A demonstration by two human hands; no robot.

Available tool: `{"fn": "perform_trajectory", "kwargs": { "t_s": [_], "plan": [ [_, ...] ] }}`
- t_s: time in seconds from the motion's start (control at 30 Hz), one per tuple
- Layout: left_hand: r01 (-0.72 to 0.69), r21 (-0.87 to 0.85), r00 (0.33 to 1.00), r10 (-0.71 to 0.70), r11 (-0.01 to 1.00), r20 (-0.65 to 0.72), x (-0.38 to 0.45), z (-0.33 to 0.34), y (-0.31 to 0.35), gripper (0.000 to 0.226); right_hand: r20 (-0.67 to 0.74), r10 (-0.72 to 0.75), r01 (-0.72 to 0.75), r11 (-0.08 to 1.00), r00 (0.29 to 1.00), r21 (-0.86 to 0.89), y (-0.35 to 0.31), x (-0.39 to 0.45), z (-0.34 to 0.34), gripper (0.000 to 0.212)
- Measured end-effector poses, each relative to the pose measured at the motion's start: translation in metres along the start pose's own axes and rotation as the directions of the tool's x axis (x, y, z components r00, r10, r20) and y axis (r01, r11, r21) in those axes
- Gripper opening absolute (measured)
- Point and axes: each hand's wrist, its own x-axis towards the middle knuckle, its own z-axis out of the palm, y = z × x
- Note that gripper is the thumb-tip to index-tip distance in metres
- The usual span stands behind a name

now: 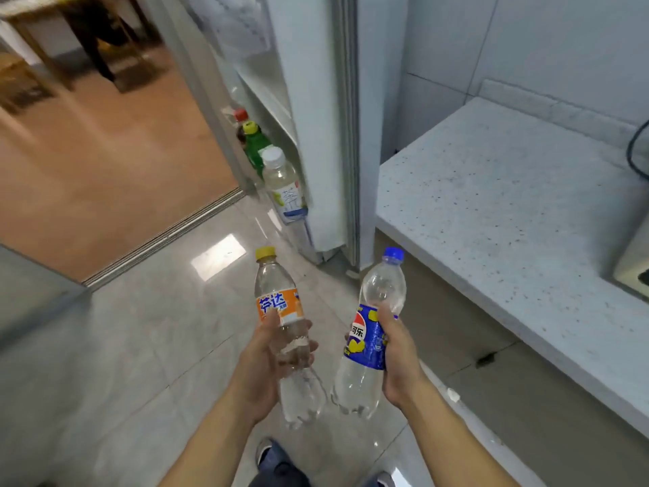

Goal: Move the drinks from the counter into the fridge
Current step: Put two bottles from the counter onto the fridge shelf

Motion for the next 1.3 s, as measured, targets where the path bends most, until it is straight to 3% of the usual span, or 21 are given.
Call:
{"fn": "perform_trajectory", "kwargs": {
  "t_s": [0.23,0.7,0.87,1.1,1.3],
  "plan": [
    [-0.201,0.089,0.971,0.21,0.976,-0.117,0.003,-0.087,0.054,0.064,0.14,0.016,0.001,0.992,0.99,-0.124,0.028,0.022,0.111,0.066],
    [-0.312,0.181,0.918,0.345,0.933,-0.194,0.049,-0.28,0.196,0.067,0.256,0.003,0.06,0.97,0.967,-0.237,0.091,0.081,0.356,0.063],
    [-0.313,0.15,0.919,0.339,0.938,-0.203,0.094,-0.309,0.234,0.068,0.269,0.016,0.06,0.961,0.963,-0.271,0.094,0.124,0.404,0.058],
    [-0.303,0.159,0.921,0.332,0.94,-0.205,0.182,-0.336,0.295,0.059,0.254,0.02,0.063,0.948,0.967,-0.312,0.084,0.216,0.477,0.074],
    [-0.282,0.159,0.926,0.312,0.946,-0.212,0.262,-0.338,0.372,0.055,0.252,0.058,0.029,0.943,0.966,-0.33,0.045,0.305,0.534,0.055]
  ]
}}
